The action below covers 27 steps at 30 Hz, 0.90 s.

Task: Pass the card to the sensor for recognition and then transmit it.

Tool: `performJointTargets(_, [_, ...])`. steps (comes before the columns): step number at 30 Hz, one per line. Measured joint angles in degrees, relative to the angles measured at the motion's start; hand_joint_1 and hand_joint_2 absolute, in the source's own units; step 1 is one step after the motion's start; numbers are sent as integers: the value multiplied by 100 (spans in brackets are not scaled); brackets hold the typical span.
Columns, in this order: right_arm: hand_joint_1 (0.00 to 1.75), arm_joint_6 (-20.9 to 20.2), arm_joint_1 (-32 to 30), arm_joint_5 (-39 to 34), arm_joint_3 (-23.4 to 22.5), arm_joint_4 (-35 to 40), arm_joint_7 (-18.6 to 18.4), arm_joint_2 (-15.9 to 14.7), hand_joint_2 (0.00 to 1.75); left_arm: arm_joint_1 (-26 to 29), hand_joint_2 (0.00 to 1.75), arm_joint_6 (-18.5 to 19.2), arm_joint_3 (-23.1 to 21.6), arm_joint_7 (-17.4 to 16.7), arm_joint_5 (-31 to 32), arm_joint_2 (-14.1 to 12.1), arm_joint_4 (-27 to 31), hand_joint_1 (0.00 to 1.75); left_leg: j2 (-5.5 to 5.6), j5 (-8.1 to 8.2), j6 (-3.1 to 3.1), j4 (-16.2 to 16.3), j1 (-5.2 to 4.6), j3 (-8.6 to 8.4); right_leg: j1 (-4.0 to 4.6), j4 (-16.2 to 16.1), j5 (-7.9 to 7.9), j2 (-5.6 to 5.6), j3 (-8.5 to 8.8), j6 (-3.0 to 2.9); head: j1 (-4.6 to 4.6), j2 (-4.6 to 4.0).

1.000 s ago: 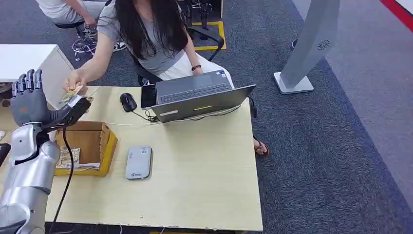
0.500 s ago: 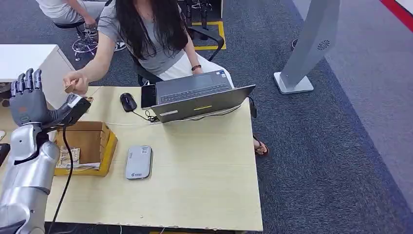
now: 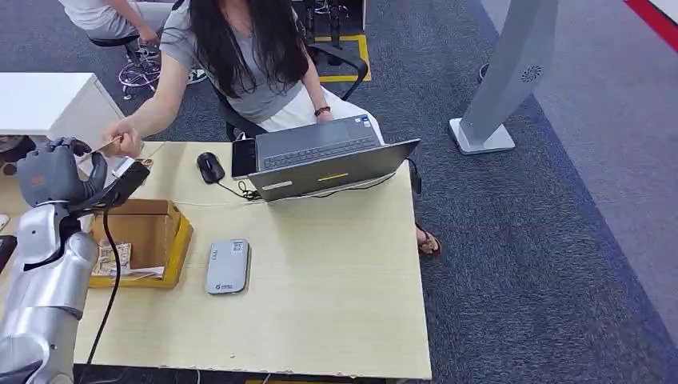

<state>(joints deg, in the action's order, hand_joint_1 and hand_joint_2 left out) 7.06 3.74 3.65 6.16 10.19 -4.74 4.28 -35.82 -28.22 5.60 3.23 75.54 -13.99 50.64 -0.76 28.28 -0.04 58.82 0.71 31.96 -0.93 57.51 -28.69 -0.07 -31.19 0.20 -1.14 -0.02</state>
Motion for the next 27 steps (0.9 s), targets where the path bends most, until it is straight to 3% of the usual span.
performJointTargets(1, [0,0,0,2,0,0,0,0,175,0,0,-6,0,11,-45,2,-4,0,0,0,0,0,0,0,0,0,0,0,0,0,0,0])
performJointTargets(11, [0,0,1,42,0,0,0,0,175,1,0,-59,-2,109,-28,9,-37,0,0,0,0,0,0,0,0,0,1,0,0,-2,0,0])
performJointTargets(12, [0,0,1,42,0,0,0,0,175,1,175,-59,-2,109,-28,7,-37,0,0,0,0,0,1,0,0,0,1,0,0,-2,0,0])
performJointTargets(27, [0,0,1,59,0,0,0,0,175,0,175,-114,-9,81,59,9,-46,0,0,-1,-1,0,1,0,1,0,1,0,0,-2,0,0])
